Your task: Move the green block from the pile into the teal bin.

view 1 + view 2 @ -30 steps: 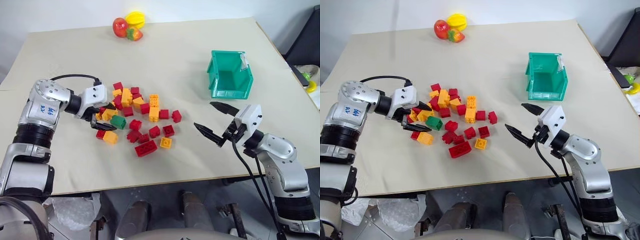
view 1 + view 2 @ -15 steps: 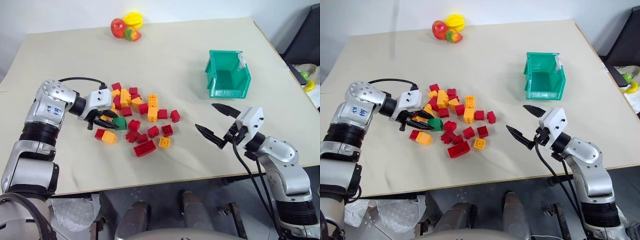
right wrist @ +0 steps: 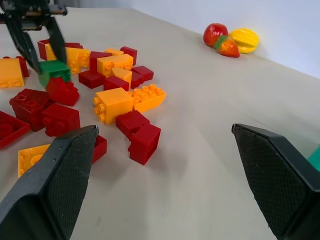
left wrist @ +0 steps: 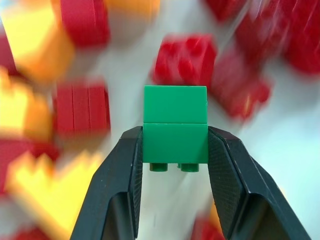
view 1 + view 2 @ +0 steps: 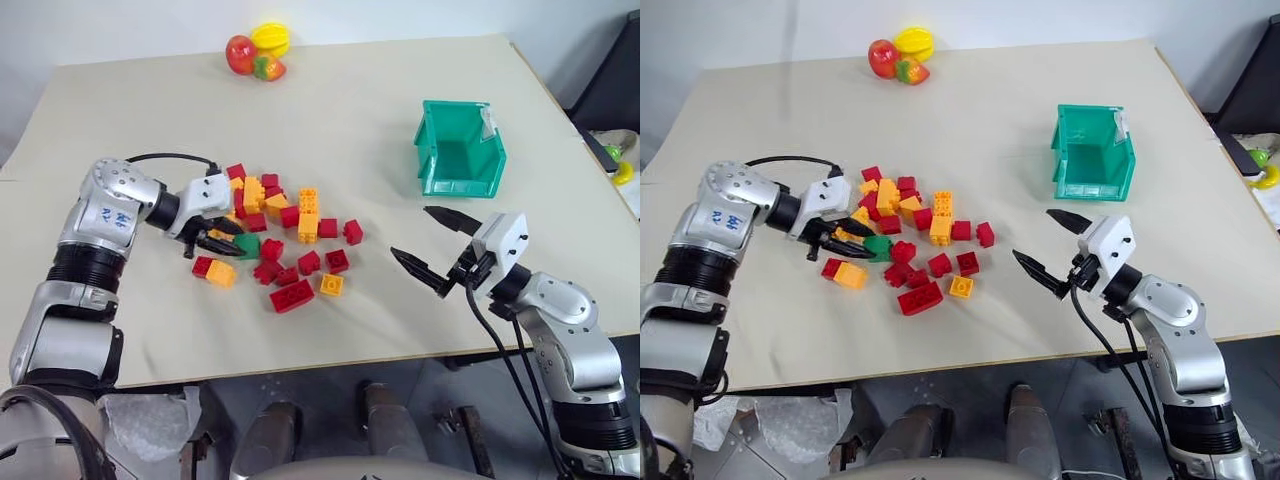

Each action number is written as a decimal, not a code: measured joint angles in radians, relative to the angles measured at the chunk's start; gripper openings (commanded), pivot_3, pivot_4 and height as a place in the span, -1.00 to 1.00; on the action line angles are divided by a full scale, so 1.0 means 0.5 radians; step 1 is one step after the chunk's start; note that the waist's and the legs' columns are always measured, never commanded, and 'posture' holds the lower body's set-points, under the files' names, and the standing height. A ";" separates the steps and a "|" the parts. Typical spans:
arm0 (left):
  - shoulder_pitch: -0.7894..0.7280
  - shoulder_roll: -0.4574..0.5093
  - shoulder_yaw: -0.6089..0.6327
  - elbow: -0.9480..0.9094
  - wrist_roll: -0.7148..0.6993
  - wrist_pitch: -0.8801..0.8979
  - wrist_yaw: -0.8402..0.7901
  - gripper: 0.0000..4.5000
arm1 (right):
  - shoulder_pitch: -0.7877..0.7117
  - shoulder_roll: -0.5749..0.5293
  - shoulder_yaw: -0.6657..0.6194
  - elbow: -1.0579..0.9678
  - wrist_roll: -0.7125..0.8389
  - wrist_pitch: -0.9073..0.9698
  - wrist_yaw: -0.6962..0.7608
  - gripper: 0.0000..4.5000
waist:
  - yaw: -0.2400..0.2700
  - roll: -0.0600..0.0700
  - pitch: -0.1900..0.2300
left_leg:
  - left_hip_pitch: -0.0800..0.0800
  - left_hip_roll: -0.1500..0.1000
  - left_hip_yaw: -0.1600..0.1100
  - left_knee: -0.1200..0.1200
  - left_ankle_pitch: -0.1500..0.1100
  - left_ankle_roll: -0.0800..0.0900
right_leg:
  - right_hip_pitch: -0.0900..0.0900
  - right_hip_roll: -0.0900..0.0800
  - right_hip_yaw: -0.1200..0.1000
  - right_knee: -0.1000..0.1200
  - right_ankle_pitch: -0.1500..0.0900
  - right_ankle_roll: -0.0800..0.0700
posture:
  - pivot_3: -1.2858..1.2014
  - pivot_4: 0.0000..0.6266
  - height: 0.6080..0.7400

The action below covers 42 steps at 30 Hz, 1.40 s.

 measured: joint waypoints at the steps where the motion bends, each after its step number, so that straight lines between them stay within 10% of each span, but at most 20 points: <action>1: -0.048 -0.028 0.010 -0.003 -0.021 0.039 0.007 -0.35 | 0.012 -0.010 -0.023 -0.003 0.002 0.001 0.000 1.00 | 0.002 0.000 0.000 | -0.001 0.000 0.000 0.000 0.000 0.000 | 0.000 0.000 0.000 0.000 0.000 0.000 | 0.03 -0.52 1.00; 19: -0.559 -1.218 -0.151 0.906 0.088 -0.583 0.449 -0.35 | 0.554 -0.197 -0.536 -0.359 0.046 0.219 -0.098 1.00 | 0.041 -0.005 0.003 | -0.001 -0.013 0.012 0.000 0.000 0.007 | 0.001 -0.002 0.008 -0.010 0.006 0.009 | 0.03 -0.52 1.00; 23: -0.590 -1.342 -0.183 1.109 0.179 -0.712 0.537 0.23 | 0.745 -0.152 -0.622 -0.541 0.047 0.266 -0.182 1.00 | 0.050 -0.005 0.003 | 0.000 -0.018 0.014 0.000 0.001 0.012 | 0.003 -0.003 0.016 -0.020 0.009 0.015 | 0.03 -0.52 1.00; 29: -0.617 -1.360 -0.140 1.248 0.207 -0.766 0.551 1.00 | 0.837 -0.108 -0.641 -0.666 0.047 0.354 -0.285 1.00 | 0.045 -0.006 0.003 | 0.001 -0.023 0.027 0.000 0.005 0.022 | 0.004 -0.007 0.031 -0.029 0.020 0.026 | 0.03 -0.52 1.00; 35: -0.665 -1.305 -0.024 1.252 0.178 -0.766 0.470 1.00 | 0.868 -0.123 -0.730 -0.723 0.194 0.544 -0.314 1.00 | 0.047 -0.006 0.003 | 0.001 -0.023 0.027 0.000 0.004 0.024 | 0.005 -0.007 0.031 -0.030 0.021 0.026 | 0.03 -0.52 1.00; 42: -0.622 -0.799 0.207 1.168 0.051 -0.759 0.252 1.00 | 0.997 -0.477 -1.101 -0.844 0.500 1.124 -0.260 1.00 | 0.035 -0.010 0.005 | 0.003 -0.009 0.032 -0.001 0.003 0.024 | 0.005 -0.003 0.032 -0.027 0.025 0.022 | 0.03 -0.52 1.00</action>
